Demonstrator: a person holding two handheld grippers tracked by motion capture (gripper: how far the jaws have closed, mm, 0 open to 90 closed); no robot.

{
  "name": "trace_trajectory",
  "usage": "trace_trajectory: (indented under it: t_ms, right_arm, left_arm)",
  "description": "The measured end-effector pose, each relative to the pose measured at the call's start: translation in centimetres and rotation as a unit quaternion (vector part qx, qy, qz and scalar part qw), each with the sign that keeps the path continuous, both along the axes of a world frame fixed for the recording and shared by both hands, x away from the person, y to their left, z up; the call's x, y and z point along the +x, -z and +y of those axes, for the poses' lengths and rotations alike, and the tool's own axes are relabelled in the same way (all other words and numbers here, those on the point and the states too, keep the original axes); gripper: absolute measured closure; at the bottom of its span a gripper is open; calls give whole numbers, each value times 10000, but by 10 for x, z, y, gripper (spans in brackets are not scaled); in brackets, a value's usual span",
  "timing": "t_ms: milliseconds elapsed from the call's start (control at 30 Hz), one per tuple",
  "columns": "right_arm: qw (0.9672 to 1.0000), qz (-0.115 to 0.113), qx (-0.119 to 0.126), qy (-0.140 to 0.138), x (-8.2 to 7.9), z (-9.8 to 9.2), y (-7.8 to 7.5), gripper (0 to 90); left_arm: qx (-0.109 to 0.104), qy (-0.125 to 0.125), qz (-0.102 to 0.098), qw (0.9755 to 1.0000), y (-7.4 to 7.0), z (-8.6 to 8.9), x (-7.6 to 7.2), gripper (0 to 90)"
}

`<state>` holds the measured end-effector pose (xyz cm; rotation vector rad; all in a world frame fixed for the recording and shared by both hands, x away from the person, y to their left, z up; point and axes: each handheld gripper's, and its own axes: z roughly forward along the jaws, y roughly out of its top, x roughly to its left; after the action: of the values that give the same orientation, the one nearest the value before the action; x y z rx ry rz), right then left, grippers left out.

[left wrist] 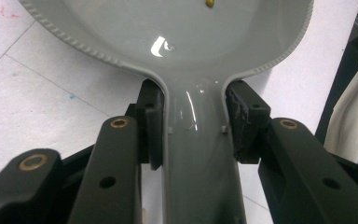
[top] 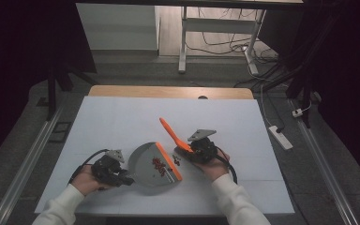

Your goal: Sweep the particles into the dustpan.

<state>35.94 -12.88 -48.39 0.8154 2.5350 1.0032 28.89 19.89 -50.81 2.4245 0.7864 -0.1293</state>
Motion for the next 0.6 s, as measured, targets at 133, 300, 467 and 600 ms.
trace_trajectory:
  t_ms: [133, 300, 467, 600]
  right_arm:
    - [10000, -2, 4, -31, -3, 6, 1, 700]
    - [10000, -17, 23, -45, -5, 8, 2, 700]
    - [10000, 3, 62, -72, -7, 11, 2, 699]
    - [9994, 163, 236, -207, -11, 17, 3, 700]
  left_arm:
    - [-4, -21, 38, 10000, 0, -1, 1, 612]
    - [-28, -60, 141, 9999, 1, -3, 2, 613]
    - [-2, -46, 141, 9999, 0, -3, 3, 613]
    - [-3, -40, 130, 9999, 0, -3, 3, 613]
